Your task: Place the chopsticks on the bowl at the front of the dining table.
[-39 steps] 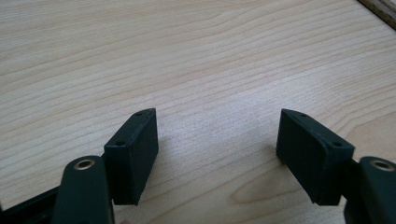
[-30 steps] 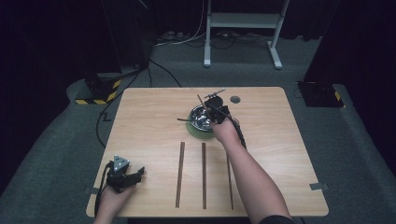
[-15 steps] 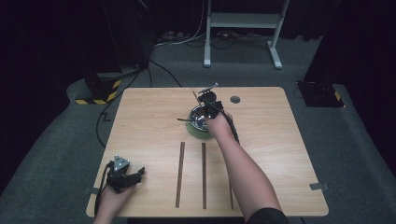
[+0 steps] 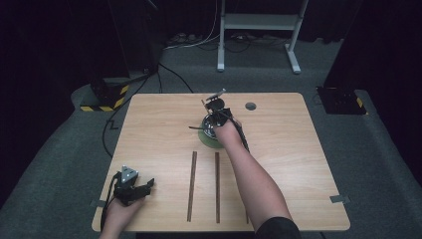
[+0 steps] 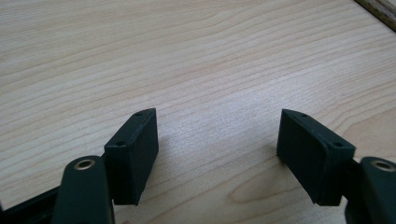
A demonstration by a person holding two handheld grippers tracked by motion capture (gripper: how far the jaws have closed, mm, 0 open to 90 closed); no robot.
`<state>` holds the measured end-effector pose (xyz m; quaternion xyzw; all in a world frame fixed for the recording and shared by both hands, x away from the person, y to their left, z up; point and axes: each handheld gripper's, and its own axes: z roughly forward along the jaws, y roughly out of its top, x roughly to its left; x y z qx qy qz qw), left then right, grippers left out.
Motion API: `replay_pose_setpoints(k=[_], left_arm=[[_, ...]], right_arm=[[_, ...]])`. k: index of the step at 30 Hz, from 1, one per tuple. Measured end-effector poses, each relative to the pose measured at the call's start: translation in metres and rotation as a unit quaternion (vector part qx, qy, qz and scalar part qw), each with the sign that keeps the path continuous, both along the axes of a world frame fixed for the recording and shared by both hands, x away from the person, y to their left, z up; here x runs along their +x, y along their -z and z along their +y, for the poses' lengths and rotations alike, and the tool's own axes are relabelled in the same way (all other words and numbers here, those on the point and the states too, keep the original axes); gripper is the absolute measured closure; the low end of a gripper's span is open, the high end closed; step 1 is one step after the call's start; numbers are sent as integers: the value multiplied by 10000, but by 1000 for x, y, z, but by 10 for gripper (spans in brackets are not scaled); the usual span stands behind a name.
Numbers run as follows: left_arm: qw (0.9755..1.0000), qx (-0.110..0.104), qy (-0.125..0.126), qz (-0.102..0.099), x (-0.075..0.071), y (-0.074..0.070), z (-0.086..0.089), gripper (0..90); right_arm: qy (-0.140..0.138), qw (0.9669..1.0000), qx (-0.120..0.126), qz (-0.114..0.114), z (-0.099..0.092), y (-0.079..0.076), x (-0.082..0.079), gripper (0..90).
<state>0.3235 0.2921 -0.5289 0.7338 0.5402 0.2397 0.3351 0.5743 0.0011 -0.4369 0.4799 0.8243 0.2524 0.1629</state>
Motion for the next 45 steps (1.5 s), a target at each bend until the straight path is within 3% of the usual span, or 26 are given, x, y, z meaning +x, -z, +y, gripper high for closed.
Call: replay_pose_setpoints(k=[8,40,45], left_arm=[[10000,-1,6,3,0,0,0,295],[10000,-15,1,-5,0,0,0,296],[10000,12,14,4,0,0,0,295]], right_arm=[[30,10000,10,82,4,6,3,845],[87,9999,-24,53,5,14,7,838],[59,9999,-5,105,5,14,6,715]])
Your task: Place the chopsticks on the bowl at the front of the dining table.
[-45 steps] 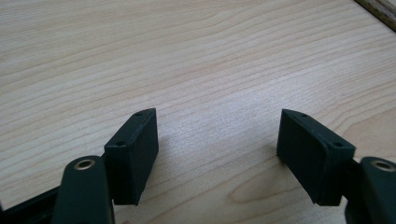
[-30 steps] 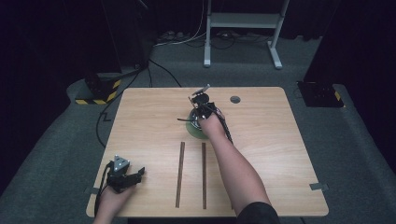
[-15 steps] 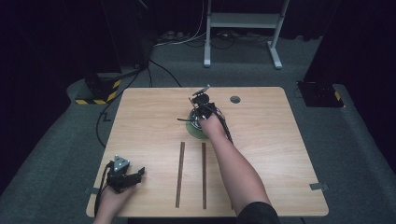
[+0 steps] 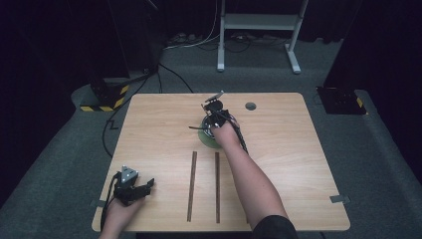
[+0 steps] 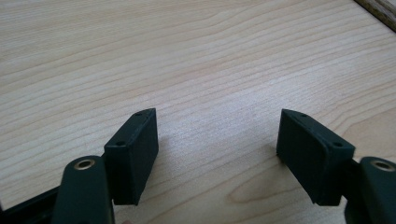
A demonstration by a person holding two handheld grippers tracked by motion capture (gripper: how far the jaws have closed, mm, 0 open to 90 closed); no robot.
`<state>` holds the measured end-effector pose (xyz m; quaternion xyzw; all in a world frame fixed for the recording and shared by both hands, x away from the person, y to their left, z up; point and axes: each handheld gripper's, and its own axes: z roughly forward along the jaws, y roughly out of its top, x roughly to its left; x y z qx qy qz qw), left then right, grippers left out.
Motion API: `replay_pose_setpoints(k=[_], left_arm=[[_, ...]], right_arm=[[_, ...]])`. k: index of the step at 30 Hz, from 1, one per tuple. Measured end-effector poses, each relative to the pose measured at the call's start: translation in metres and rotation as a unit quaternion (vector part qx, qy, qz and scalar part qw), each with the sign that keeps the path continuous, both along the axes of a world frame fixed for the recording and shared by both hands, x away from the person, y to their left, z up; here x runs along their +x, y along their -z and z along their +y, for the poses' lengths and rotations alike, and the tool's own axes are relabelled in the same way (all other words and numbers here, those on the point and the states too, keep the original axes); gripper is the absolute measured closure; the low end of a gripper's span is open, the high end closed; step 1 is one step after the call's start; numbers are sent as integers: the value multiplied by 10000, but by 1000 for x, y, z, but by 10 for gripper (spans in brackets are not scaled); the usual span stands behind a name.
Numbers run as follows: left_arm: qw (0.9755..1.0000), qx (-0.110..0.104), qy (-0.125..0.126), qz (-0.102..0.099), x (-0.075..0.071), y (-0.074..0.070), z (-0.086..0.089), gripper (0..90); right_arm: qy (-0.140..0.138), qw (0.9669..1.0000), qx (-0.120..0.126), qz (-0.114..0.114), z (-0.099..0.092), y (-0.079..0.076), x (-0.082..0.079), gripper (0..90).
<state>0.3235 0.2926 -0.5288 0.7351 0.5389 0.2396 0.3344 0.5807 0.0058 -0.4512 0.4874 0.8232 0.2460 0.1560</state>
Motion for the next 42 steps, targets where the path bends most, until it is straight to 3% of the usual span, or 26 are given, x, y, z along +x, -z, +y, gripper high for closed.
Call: replay_pose_setpoints(k=[11,25,35,42], left_arm=[[10000,-24,10,-15,0,0,0,299],[10000,-38,84,-11,0,0,0,296],[9999,-8,101,-17,0,0,0,296],[10000,-10,97,-14,0,0,0,296]], right_arm=[[-26,9997,120,-233,-19,-13,-16,560],[209,9984,128,-509,-75,-20,-60,493],[270,9979,191,-561,-110,-11,-92,474],[294,9976,216,-590,-121,-4,-114,467]])
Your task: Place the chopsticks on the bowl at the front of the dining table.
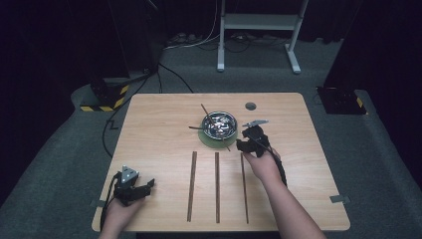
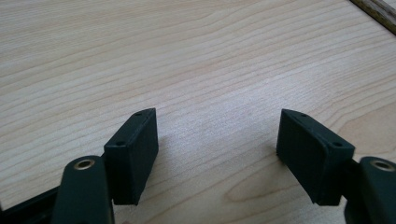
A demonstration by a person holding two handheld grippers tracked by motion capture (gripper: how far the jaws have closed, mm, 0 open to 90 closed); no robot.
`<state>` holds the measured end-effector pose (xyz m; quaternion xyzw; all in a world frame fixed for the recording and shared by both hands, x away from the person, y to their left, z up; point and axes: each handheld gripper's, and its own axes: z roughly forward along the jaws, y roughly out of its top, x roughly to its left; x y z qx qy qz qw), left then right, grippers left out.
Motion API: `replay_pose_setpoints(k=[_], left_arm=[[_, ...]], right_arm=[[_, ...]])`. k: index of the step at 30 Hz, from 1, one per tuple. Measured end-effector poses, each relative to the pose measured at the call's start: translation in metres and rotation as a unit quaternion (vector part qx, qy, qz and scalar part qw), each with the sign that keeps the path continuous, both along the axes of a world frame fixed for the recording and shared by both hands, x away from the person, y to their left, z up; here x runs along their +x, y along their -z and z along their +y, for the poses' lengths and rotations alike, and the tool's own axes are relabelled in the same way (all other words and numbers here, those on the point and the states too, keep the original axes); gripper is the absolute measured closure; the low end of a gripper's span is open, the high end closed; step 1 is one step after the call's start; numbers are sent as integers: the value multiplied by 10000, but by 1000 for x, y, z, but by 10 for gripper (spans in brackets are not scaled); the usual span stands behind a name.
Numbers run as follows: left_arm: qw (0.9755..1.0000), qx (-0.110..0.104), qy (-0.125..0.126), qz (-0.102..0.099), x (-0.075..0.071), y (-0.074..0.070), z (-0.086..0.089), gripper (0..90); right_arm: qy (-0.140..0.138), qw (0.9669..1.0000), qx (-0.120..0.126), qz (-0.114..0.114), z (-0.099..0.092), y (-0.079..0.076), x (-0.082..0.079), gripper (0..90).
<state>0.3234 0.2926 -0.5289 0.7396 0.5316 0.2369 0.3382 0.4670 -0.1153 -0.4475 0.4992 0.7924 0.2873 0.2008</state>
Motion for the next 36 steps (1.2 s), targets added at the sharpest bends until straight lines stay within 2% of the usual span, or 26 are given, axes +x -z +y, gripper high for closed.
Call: replay_pose_setpoints(k=[6,9,14,20,23,26,36], left_arm=[[10000,-1,-4,0,0,0,0,296],[10000,-16,-17,2,0,0,0,296],[10000,-18,-16,1,0,0,0,296],[10000,0,2,-2,0,0,0,296],[10000,2,5,-2,0,0,0,296],[10000,4,5,-2,0,0,0,296],[10000,0,4,-2,0,0,0,296]], right_arm=[[-25,10000,53,79,-4,14,-24,478],[-36,9998,126,147,-6,21,-36,518],[-102,9998,1,191,-6,36,-52,572],[-146,9993,9,335,-8,50,-66,601],[-217,9993,-77,282,-6,52,-74,611],[-233,9992,-198,244,-4,53,-78,619],[-197,9991,-265,257,-6,58,-80,681]])
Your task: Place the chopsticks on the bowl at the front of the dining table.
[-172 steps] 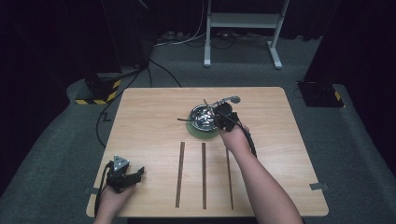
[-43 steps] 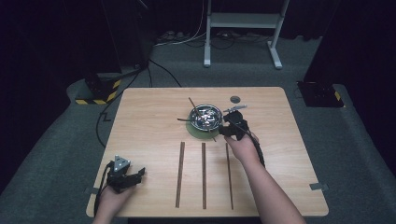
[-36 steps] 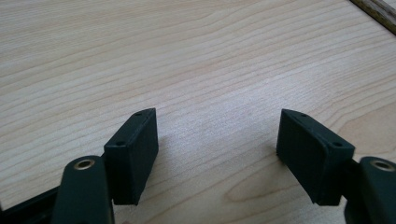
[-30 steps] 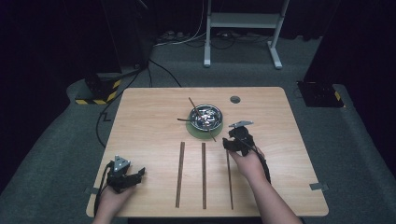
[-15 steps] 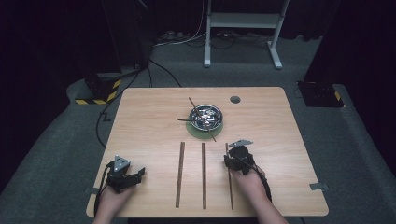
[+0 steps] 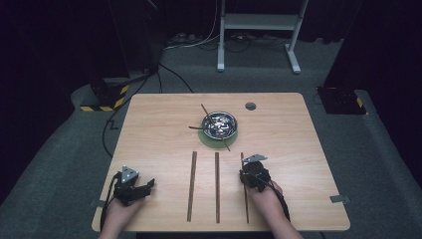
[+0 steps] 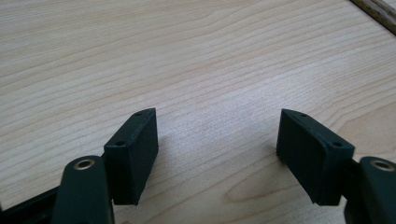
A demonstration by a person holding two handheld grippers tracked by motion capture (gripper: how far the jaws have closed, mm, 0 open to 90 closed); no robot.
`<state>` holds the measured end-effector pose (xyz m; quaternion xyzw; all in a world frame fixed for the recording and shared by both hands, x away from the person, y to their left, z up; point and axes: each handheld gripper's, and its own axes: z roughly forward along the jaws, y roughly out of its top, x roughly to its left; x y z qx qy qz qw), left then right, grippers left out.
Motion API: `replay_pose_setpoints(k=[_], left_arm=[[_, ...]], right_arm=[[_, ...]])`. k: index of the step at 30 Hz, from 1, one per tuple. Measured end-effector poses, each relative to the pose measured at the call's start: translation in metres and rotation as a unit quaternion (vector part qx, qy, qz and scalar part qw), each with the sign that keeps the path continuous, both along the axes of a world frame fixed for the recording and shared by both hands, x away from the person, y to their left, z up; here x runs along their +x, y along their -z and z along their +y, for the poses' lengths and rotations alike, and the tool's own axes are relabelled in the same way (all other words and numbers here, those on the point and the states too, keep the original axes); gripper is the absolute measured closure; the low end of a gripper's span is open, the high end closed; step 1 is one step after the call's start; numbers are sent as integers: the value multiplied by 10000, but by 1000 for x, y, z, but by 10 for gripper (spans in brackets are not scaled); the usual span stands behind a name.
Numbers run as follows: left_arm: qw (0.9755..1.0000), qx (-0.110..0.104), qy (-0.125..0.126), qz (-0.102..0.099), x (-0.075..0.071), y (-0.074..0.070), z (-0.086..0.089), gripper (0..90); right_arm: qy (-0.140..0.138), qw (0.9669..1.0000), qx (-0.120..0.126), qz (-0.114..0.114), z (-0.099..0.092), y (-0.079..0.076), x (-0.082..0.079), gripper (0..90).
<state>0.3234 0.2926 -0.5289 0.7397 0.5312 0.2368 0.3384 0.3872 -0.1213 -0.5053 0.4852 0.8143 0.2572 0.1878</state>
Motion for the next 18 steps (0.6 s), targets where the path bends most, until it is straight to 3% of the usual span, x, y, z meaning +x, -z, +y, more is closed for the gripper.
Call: replay_pose_setpoints(k=[7,18], left_arm=[[10000,1,0,0,0,0,0,296],[10000,3,3,-1,0,0,0,296]], right_arm=[[63,10000,-2,-15,-7,0,5,768],[179,9998,70,-43,-21,1,16,799]])
